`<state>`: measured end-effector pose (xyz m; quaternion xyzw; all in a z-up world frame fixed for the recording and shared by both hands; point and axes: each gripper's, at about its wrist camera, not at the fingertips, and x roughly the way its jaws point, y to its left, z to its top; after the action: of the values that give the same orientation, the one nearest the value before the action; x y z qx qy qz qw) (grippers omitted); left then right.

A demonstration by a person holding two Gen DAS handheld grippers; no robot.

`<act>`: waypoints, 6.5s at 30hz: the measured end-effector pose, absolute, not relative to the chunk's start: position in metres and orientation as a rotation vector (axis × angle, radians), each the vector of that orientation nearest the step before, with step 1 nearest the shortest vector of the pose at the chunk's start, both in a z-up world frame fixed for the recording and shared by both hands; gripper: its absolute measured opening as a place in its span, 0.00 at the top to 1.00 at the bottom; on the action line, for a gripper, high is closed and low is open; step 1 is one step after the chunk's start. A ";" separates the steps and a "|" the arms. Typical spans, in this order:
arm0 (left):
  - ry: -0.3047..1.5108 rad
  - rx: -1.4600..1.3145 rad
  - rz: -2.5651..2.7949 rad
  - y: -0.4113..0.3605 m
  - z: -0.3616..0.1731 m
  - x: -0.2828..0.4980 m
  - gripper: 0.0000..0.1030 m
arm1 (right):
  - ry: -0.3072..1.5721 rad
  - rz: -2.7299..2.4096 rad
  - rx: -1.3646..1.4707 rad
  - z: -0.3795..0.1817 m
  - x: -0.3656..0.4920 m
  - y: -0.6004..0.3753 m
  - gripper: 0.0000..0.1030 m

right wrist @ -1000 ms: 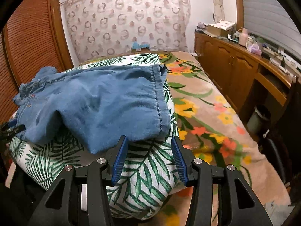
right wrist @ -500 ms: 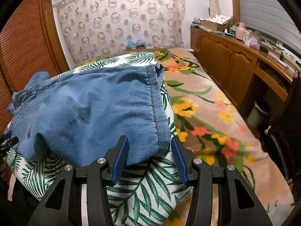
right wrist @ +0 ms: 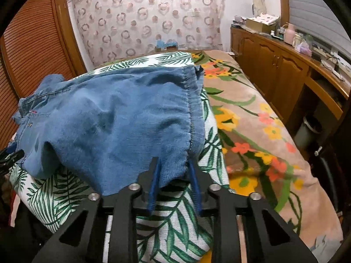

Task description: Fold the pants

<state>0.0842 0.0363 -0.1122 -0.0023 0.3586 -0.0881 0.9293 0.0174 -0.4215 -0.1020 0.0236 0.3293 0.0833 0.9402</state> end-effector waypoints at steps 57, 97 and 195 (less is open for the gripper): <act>0.609 -0.103 -0.108 0.110 -0.054 0.038 0.16 | 0.451 0.652 -0.311 0.069 0.050 -0.169 0.59; 0.581 -0.122 -0.191 0.124 -0.053 0.039 0.89 | 0.401 0.777 -0.288 0.179 0.081 -0.061 0.98; 0.639 -0.004 0.087 0.169 -0.046 0.182 0.28 | 0.702 0.485 -0.235 0.022 0.134 -0.135 0.18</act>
<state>0.1823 0.1685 -0.0463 -0.0022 0.3138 0.0429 0.9485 0.1339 -0.1347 0.0222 -0.1139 0.3398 0.2347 0.9036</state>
